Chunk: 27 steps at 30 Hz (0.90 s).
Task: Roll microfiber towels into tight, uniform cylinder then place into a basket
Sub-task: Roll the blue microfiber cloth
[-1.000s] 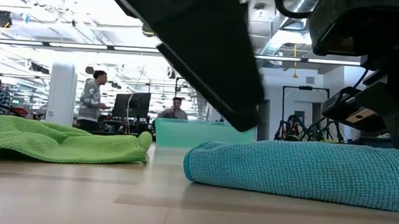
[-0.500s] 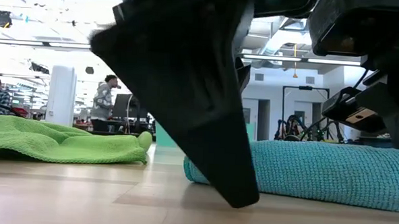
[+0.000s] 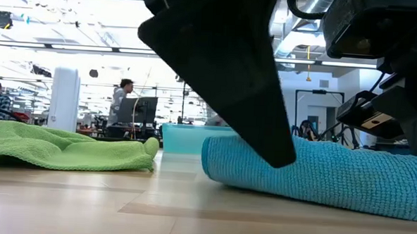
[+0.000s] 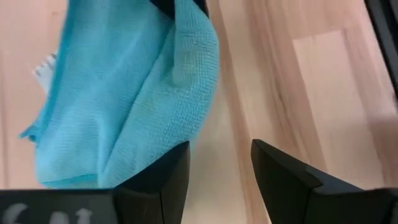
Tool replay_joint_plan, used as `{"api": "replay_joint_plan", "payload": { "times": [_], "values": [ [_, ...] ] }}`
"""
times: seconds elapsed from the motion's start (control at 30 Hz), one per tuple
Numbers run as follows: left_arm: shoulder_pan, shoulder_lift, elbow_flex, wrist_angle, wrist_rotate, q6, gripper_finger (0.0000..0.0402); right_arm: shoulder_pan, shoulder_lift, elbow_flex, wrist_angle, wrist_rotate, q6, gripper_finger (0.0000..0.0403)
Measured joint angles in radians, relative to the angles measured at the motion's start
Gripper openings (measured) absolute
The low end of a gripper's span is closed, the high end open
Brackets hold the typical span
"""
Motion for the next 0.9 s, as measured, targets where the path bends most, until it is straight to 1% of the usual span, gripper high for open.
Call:
{"api": "replay_joint_plan", "payload": {
  "times": [0.23, 0.57, 0.7, 0.9],
  "values": [
    [0.004, 0.0, 0.001, -0.013, -0.06, 0.0, 0.0166, 0.0, 0.0, 0.0, 0.0, 0.0, 0.0, 0.0032],
    [0.044, 0.0, 0.001, -0.051, -0.069, -0.05, 0.0166, 0.0, 0.0, 0.0, 0.002, -0.005, 0.0, 0.0032],
    [0.067, 0.0, -0.001, -0.057, -0.063, -0.065, 0.0166, 0.0, 0.0, 0.0, 0.005, -0.006, 0.0, 0.0034],
    [0.094, 0.0, -0.019, -0.05, 0.004, -0.101, 0.0166, 0.0, 0.0, 0.0, 0.006, -0.008, 0.0, 0.0033]
  ]
}}
